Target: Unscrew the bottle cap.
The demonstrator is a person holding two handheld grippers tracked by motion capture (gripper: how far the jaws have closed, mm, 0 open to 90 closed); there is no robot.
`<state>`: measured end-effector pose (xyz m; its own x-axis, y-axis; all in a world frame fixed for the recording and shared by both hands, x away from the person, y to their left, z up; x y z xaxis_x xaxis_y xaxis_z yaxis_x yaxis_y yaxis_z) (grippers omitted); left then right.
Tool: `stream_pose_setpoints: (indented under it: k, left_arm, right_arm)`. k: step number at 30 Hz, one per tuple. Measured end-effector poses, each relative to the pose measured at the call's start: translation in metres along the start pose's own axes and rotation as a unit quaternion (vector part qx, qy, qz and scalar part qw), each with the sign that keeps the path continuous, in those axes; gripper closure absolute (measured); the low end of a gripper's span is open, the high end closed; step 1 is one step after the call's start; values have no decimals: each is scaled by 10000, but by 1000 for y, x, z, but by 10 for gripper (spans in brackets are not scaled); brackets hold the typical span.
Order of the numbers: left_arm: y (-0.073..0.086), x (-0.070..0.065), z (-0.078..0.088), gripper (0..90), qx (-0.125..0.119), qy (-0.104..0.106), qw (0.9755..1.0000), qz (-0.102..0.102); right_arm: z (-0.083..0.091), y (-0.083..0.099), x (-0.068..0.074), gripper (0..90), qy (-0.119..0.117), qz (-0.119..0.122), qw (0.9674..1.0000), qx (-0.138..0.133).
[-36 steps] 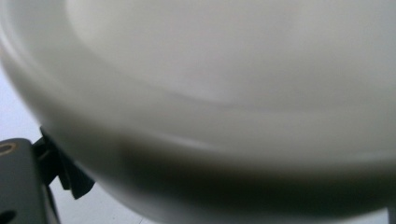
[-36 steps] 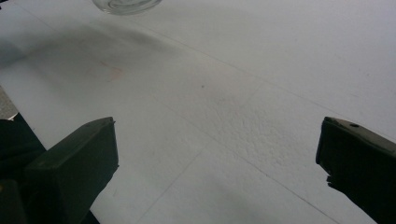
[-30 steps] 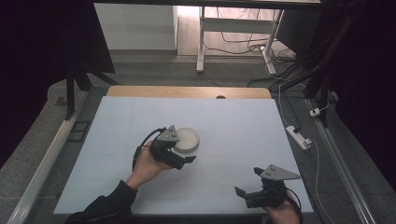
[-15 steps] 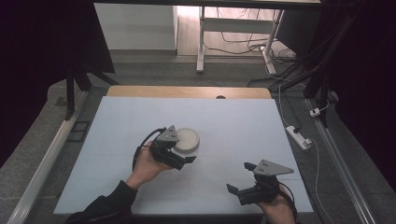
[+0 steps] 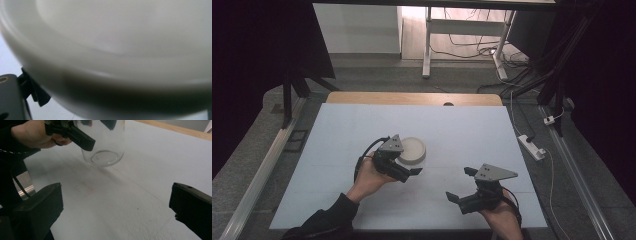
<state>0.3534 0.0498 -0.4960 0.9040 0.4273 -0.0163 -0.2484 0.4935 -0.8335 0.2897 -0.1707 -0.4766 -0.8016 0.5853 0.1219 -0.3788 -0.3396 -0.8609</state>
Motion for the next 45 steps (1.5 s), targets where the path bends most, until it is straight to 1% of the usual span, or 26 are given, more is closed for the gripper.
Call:
stream_pose_setpoints:
  k: [2,9,18,20,22,24,28,31,32,34,36,37,38,39,40,45]
  left_arm:
    - [0,0,0,74,-1,30,10000,-5]
    - [0,-2,-2,74,40,55,10000,-50]
    - [0,-2,-1,74,43,73,9999,-66]
    - [0,-2,-1,74,48,66,9999,-74]
    - [0,-2,-1,74,52,56,9999,-82]
    - [-1,-3,-1,74,52,65,9999,-88]
    - [0,-4,-2,74,86,37,9999,-121]
    - [0,-4,-3,74,94,52,9999,-120]
    - [1,-4,-4,74,100,52,9999,-128]
    - [1,-4,-4,74,109,46,9998,-139]
    - [1,-5,-5,74,109,33,9998,-161]
    - [1,-5,-5,74,109,47,9998,-165]
    - [1,-6,-5,74,104,54,9998,-164]
    - [1,-6,-5,74,108,55,9998,-178]
    - [1,-7,-6,74,100,58,9998,-169]
    - [1,-8,-6,74,112,60,9997,-191]
  right_arm:
    - [-3,-5,1,0,-66,39,10000,-23]
    - [-12,-14,2,0,-136,48,9999,-11]
    - [-26,-32,6,0,-70,146,9999,-34]
    - [-28,-33,6,0,-77,142,9999,-48]
    - [-32,-38,6,0,-138,70,9999,-76]
    - [-35,-43,6,0,-185,49,9997,-120]
    - [-39,-51,7,0,-165,73,9997,-150]
    - [-43,-54,7,0,-167,145,9995,-209]
    - [-46,-57,8,0,-167,166,9995,-222]
    - [-48,-58,9,0,-154,185,9995,-207]
    - [-55,-63,9,0,-137,232,9995,-178]
    - [-55,-63,9,0,-137,232,9995,-178]
    - [-60,-67,11,0,-175,227,9994,-182]
    - [-60,-67,11,0,-175,227,9994,-182]
    - [-64,-71,13,0,-201,242,9994,-175]
    - [-76,-78,18,0,-276,317,9990,-172]
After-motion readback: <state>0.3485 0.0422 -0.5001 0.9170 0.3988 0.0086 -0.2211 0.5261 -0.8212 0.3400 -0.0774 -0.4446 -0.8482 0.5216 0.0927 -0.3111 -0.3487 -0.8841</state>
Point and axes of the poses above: each handheld gripper's, and its own axes: z roughly backward along the jaws, y roughly out of its underside, x roughly to its left, the point moved 6 cm from there along -z, roughly forward along the jaws, and after that the axes turned 3 degrees about -z, right-handed, at the moved point
